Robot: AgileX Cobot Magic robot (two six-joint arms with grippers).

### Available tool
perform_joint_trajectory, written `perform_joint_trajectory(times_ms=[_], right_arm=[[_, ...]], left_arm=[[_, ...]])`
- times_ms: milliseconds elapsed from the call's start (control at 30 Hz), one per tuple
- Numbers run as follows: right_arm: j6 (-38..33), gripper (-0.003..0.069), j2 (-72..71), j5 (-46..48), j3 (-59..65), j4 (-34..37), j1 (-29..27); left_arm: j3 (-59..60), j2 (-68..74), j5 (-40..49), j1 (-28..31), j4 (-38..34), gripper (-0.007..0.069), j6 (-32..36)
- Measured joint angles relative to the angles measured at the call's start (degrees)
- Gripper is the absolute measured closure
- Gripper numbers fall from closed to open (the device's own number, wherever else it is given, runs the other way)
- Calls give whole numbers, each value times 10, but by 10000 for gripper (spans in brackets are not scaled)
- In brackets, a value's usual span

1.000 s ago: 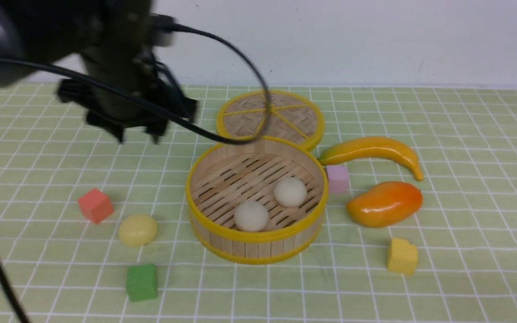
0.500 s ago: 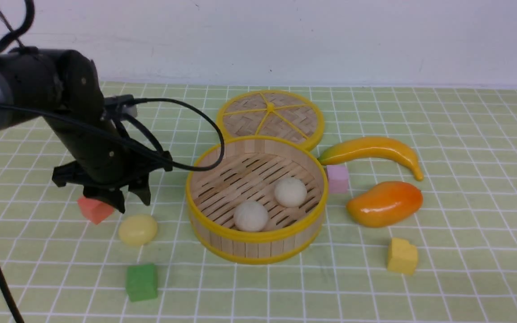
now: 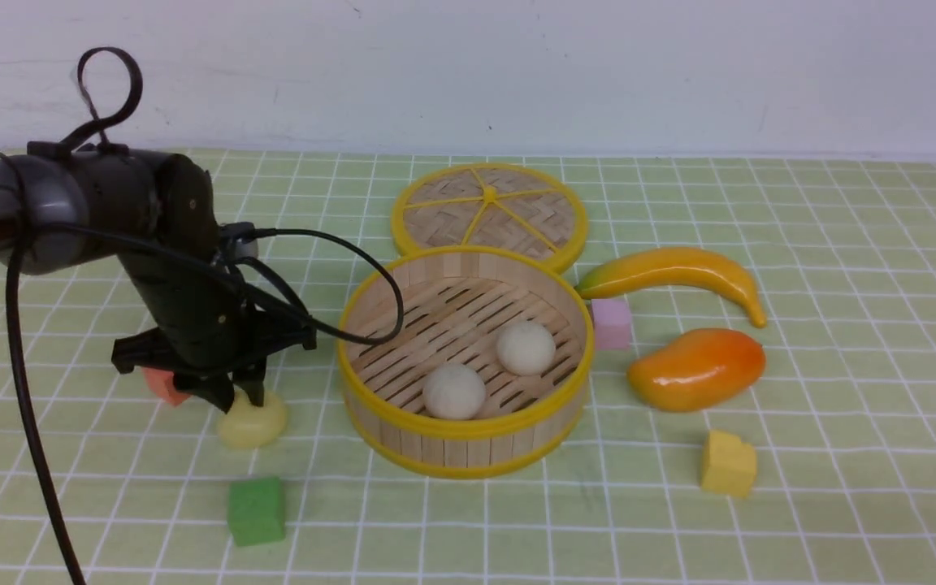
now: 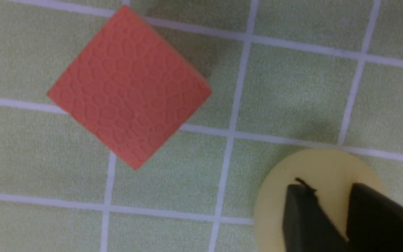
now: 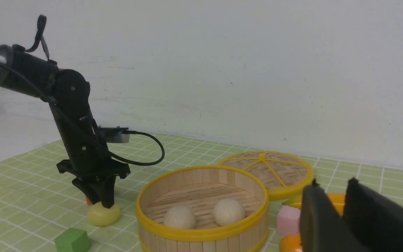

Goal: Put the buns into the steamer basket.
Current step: Use the left arm to grab a steamed stuffed bun, then use the left arm to put the steamed stuffed bun into the steamer

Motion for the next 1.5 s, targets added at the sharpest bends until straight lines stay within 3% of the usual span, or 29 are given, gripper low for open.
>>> perform_joint_trajectory(times_ms=[100,133,500,700,833,1000,1133,1267,1500], right_arm=[[0,531,0,0,0,0,0],[0,531,0,0,0,0,0],[0,516,0,0,0,0,0],[0,508,0,0,0,0,0],[0,503,0,0,0,0,0],[0,497,0,0,0,0,0],[0,490,0,0,0,0,0],[0,484,0,0,0,0,0],[0,481,0,0,0,0,0]], left_arm=[[-1,0,10,0,-7,628,12],[-3,0,16,0,-10,633,16],[-141,-31,100,1,-115,634,52],[-189,-30,45,-14,-219,631,76],[-190,-5,12,-36,-235,619,80],[-190,44,-29,-64,-214,534,25],[-190,57,-36,-71,-194,372,-12],[-190,45,-15,-71,-185,266,-14],[-190,-39,37,-71,-149,267,43]])
